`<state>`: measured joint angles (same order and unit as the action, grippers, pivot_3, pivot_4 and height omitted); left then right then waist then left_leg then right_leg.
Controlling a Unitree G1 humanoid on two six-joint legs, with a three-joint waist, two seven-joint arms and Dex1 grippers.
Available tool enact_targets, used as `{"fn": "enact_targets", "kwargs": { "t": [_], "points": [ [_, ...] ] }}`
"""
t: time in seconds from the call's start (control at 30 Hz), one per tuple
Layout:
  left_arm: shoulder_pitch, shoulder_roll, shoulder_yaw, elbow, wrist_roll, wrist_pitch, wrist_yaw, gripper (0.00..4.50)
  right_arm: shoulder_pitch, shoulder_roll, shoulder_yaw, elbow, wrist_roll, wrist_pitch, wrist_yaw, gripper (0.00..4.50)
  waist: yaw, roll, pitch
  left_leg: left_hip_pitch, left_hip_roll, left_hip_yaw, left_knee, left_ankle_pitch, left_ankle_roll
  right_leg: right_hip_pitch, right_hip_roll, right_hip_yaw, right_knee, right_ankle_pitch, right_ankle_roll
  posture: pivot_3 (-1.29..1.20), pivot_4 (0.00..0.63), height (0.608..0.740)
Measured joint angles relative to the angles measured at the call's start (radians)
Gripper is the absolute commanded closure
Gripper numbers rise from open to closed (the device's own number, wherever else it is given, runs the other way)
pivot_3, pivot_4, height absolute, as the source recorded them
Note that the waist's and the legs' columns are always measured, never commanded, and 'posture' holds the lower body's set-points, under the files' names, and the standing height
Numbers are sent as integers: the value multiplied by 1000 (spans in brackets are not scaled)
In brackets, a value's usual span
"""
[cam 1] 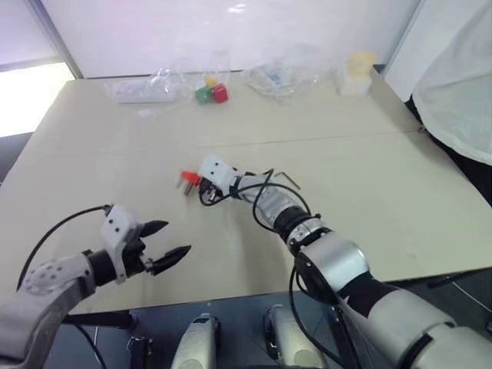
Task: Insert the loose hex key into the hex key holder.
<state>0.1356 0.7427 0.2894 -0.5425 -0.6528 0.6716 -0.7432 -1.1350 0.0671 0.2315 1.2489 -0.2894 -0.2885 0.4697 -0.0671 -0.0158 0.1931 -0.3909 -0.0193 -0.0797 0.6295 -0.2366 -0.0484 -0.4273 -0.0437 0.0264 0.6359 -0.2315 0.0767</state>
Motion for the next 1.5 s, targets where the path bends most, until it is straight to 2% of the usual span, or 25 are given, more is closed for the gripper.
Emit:
{"fn": "enact_targets", "kwargs": {
  "t": [0.23, 0.4, 0.63, 0.83, 1.03, 1.5],
  "points": [
    [-188, 26, -13, 143, -36, 17, -67, 0, 51, -165, 92, -164, -114, -204, -110, 3498, -3, -1, 0, 0, 0, 1, -1, 0, 0, -1, 1, 0, 0, 2, 3, 0, 150, 740],
    [-405, 24, -94, 282, -36, 19, -140, 0, 83, -324, 214, -315, -294, -379, -229, 3498, 3, -1, 0, 0, -1, 1, 0, 0, 0, 0, 0, 0, 0, 2, 3, 0, 150, 740],
    [-649, -9, -170, 467, -34, 26, -235, 0, 84, -484, 273, -498, -459, -530, -349, 3498, -4, -1, -1, 0, -1, 2, -1, 0, 0, -1, 0, 1, 0, 2, 4, 0, 150, 740],
    [-768, -26, -199, 648, -32, 48, -318, 0, 97, -539, 271, -623, -480, -579, -365, 3498, -2, -1, -1, 0, -1, 2, 0, 0, 0, -1, 0, 1, 1, 2, 4, 0, 150, 740],
    [-814, -48, -223, 736, -5, 40, -368, 0, 123, -558, 262, -682, -426, -600, -315, 3498, 0, -1, -1, 0, -1, 1, 0, 0, 0, -1, 0, 1, 1, 2, 4, 0, 150, 740],
    [-856, -78, -222, 766, -2, 36, -413, 0, 149, -563, 249, -776, -314, -548, -157, 3498, 1, -1, -1, 0, -1, 1, 0, 0, 0, -1, 0, 1, 1, 2, 4, 0, 150, 740]
  ]
}}
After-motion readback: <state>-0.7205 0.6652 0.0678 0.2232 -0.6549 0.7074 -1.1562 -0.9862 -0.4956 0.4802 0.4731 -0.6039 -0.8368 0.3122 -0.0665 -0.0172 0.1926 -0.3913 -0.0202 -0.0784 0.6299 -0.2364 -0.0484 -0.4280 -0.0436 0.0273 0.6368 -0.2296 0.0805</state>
